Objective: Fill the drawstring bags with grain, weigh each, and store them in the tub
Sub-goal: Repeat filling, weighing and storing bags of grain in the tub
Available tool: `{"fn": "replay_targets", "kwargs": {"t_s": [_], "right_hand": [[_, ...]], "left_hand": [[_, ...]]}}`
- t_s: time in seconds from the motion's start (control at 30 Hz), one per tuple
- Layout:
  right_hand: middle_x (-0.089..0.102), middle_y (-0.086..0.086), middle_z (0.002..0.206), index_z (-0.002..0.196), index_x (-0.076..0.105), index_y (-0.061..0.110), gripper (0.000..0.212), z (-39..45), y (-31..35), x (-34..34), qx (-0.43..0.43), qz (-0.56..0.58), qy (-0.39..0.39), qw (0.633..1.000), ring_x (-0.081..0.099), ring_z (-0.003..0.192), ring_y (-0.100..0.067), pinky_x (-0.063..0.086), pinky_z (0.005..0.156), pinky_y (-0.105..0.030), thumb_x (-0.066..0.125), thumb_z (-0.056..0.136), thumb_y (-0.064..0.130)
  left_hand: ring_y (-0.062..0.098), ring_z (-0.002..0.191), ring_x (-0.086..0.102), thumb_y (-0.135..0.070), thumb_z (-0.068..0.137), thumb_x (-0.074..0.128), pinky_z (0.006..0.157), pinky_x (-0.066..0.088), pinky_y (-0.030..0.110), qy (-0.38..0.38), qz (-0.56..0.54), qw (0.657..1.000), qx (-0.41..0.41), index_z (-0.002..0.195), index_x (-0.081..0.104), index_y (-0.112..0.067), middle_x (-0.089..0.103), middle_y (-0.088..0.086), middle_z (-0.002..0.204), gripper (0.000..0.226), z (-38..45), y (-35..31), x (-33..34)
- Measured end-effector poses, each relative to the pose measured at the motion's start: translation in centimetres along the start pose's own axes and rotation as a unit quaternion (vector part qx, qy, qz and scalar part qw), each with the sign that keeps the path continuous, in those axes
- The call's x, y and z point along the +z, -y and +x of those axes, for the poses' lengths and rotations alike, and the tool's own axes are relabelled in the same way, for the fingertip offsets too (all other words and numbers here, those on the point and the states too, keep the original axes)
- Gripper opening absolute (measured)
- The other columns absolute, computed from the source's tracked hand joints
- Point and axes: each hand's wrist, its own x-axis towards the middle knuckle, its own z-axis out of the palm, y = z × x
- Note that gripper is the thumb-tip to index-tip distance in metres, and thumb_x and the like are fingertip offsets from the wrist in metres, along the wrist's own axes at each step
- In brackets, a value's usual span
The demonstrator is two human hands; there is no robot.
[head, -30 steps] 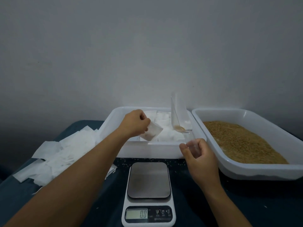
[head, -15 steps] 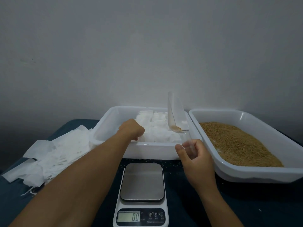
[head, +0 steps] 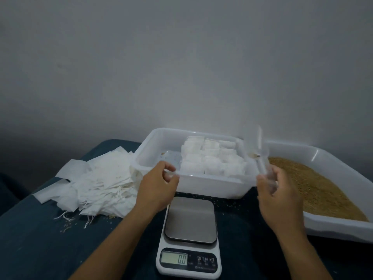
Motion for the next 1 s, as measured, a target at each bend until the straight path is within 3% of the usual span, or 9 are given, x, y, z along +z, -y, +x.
{"fn": "replay_targets", "kwargs": {"t_s": [0.2, 0.4, 0.63, 0.67, 0.7, 0.77, 0.8, 0.9, 1.0], "right_hand": [[0.055, -0.027, 0.126, 0.150, 0.044, 0.010, 0.049, 5.9, -3.2, -3.6, 0.039, -0.145, -0.001, 0.989, 0.055, 0.107, -0.041, 0.044, 0.087, -0.047, 0.044, 0.106, 0.033], [0.051, -0.013, 0.156, 0.156, 0.046, 0.028, 0.049, 11.1, -11.1, -4.4, 0.121, -0.341, 0.213, 0.907, 0.053, 0.133, -0.038, 0.044, 0.112, -0.049, 0.048, 0.107, 0.026], [0.071, -0.006, 0.127, 0.095, 0.065, 0.044, 0.019, 12.1, -13.4, -2.8, 0.040, -0.394, 0.304, 0.867, 0.061, 0.096, -0.016, 0.048, 0.095, -0.041, 0.053, 0.107, 0.034], [0.072, -0.006, 0.123, 0.099, 0.070, 0.040, 0.032, 12.8, -13.9, -2.7, 0.030, -0.393, 0.309, 0.865, 0.063, 0.097, -0.019, 0.051, 0.097, -0.043, 0.048, 0.100, 0.062], [0.073, -0.007, 0.117, 0.106, 0.074, 0.034, 0.076, 13.2, -13.6, -2.9, -0.001, -0.386, 0.309, 0.869, 0.067, 0.100, -0.024, 0.053, 0.096, -0.044, 0.034, 0.076, 0.091], [0.073, -0.012, 0.112, 0.117, 0.073, 0.026, 0.127, 13.7, -11.3, -2.4, -0.026, -0.358, 0.260, 0.896, 0.069, 0.101, -0.034, 0.056, 0.092, -0.049, 0.006, 0.048, 0.108], [0.072, -0.014, 0.112, 0.119, 0.072, 0.023, 0.118, 13.2, -8.5, -2.2, -0.026, -0.331, 0.216, 0.918, 0.068, 0.098, -0.037, 0.057, 0.089, -0.050, 0.012, 0.061, 0.107], [0.067, -0.009, 0.097, 0.107, 0.063, 0.028, 0.027, 9.5, 2.1, 0.6, -0.098, -0.214, 0.031, 0.971, 0.063, 0.078, -0.028, 0.054, 0.079, -0.039, 0.054, 0.093, 0.049], [0.060, 0.016, 0.081, 0.100, 0.063, 0.032, 0.005, 3.5, 11.3, 5.1, -0.267, -0.080, 0.081, 0.957, 0.059, 0.068, -0.001, 0.043, 0.070, -0.012, 0.064, 0.097, 0.028]], "left_hand": [[0.002, 0.069, 0.062, -0.034, 0.091, 0.068, 0.062, 0.046, 0.023, 0.063, 0.018, 0.997, -0.042, 0.088, 0.061, -0.037, 0.065, -0.017, 0.072, 0.008, -2.0, 3.7, -1.3], [-0.003, 0.071, 0.062, -0.038, 0.091, 0.068, 0.062, 0.042, 0.016, 0.138, 0.038, 0.988, -0.063, 0.089, 0.064, -0.035, 0.068, -0.012, 0.078, 0.005, -1.6, 5.1, -0.3], [0.001, 0.076, 0.058, -0.046, 0.100, 0.058, 0.062, 0.039, 0.018, 0.114, 0.005, 0.989, -0.096, 0.091, 0.062, -0.028, 0.064, -0.011, 0.083, 0.021, -0.8, 6.2, 0.0], [0.002, 0.077, 0.058, -0.045, 0.102, 0.056, 0.064, 0.041, 0.019, 0.110, 0.011, 0.989, -0.093, 0.092, 0.061, -0.027, 0.064, -0.011, 0.083, 0.021, -0.8, 6.2, 0.2], [0.005, 0.080, 0.059, -0.042, 0.102, 0.054, 0.067, 0.043, 0.022, 0.110, 0.019, 0.990, -0.092, 0.095, 0.061, -0.026, 0.064, -0.010, 0.085, 0.019, -0.8, 6.3, 0.4], [0.011, 0.088, 0.061, -0.039, 0.103, 0.051, 0.078, 0.048, 0.029, 0.112, 0.036, 0.990, -0.084, 0.102, 0.062, -0.026, 0.063, -0.011, 0.089, 0.017, -0.8, 6.4, 0.7], [0.014, 0.090, 0.061, -0.038, 0.103, 0.050, 0.081, 0.048, 0.031, 0.114, 0.051, 0.989, -0.079, 0.104, 0.061, -0.027, 0.062, -0.012, 0.090, 0.016, -0.9, 6.4, 0.8], [0.014, 0.090, 0.059, -0.037, 0.104, 0.048, 0.079, 0.045, 0.030, 0.113, 0.077, 0.989, -0.060, 0.109, 0.062, -0.027, 0.058, -0.015, 0.086, 0.017, -0.9, 6.5, 1.2], [0.017, 0.094, 0.060, -0.040, 0.105, 0.045, 0.080, 0.046, 0.032, 0.124, 0.112, 0.985, -0.046, 0.112, 0.062, -0.027, 0.066, -0.010, 0.098, 0.023, -1.0, 6.5, 1.3]]}}
